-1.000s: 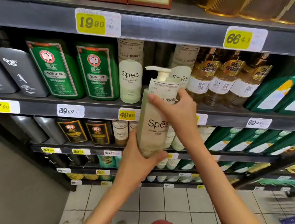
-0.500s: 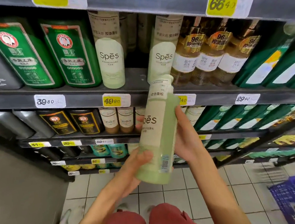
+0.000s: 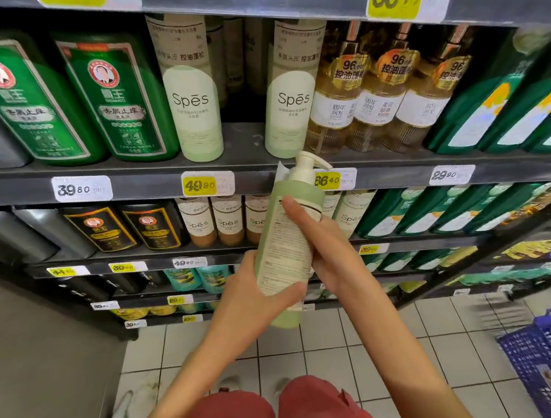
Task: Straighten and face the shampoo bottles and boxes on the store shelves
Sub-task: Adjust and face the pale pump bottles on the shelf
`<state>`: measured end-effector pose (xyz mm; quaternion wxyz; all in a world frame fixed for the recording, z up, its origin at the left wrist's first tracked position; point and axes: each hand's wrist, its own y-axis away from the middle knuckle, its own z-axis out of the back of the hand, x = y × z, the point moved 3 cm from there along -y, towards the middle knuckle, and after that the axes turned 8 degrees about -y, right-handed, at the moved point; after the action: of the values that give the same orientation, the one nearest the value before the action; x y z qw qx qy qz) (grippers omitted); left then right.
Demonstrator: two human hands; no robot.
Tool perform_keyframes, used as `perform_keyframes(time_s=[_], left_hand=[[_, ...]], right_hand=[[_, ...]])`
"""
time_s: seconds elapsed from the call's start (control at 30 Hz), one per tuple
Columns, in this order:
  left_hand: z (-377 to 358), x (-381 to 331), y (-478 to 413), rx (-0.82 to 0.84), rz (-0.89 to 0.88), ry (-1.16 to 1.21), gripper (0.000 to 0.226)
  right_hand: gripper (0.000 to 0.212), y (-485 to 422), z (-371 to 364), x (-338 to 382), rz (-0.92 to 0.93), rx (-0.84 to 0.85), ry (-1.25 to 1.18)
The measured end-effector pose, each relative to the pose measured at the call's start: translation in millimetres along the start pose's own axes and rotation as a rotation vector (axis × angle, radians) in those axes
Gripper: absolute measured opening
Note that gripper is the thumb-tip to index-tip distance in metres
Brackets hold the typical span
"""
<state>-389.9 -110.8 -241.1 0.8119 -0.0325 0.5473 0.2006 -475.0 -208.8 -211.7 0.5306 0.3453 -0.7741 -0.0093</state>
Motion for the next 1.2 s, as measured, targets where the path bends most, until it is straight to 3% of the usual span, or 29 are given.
perform_keyframes(time_s=[0.13, 0.23, 0.3, 0.37, 0.43, 0.5, 0.53, 0.6, 0.7, 0.8, 0.93, 1.03, 1.2], left_hand=[[5, -1, 14, 0.446, 0.111, 0.851, 0.086], [4, -11, 22, 0.686, 0.034, 1.036, 0.068], [10, -9, 21, 0.727, 0.042, 0.982, 0.065], [17, -6, 15, 0.612, 0.121, 0.845, 0.074], [18, -5, 10, 0.421, 0.148, 0.452, 0.078], [14, -7, 5, 0.143, 0.052, -0.059, 0.068], [12, -8, 4, 0.036, 0.026, -0.143, 0.061], [4, -4, 3, -0.019, 0.042, -0.034, 0.053], [-2, 2, 0, 0.096, 0.108, 0.304, 0.052], [0, 3, -3, 0.208, 0.125, 0.517, 0.065], [3, 6, -9, 0.292, 0.124, 0.459, 0.066], [6, 10, -12, 0.292, 0.101, 0.473, 0.056], [19, 13, -17, 0.257, -0.021, 0.251, 0.046]], right_hand=[[0.074, 8, -3, -1, -0.171, 0.309, -0.303], [0.077, 12, -6, 3, -0.174, 0.477, -0.432], [0.081, 11, -4, 7, -0.125, 0.473, -0.471], [0.061, 8, -3, 8, -0.054, 0.416, -0.384], [0.048, 7, -8, 10, 0.002, 0.293, -0.183], [0.044, 3, -9, 7, 0.051, 0.12, 0.018], [0.043, 1, -9, 4, 0.071, 0.053, 0.085], [0.046, -2, -10, -1, 0.062, 0.002, 0.123], [0.058, -3, -9, -4, 0.0, 0.048, 0.09], [0.051, -3, -6, -11, -0.047, 0.08, 0.152], [0.036, -2, -1, -19, 0.032, 0.072, 0.162], [0.047, 3, -1, -22, 0.097, 0.118, 0.192], [0.064, 13, 5, -19, 0.206, 0.247, 0.345]])
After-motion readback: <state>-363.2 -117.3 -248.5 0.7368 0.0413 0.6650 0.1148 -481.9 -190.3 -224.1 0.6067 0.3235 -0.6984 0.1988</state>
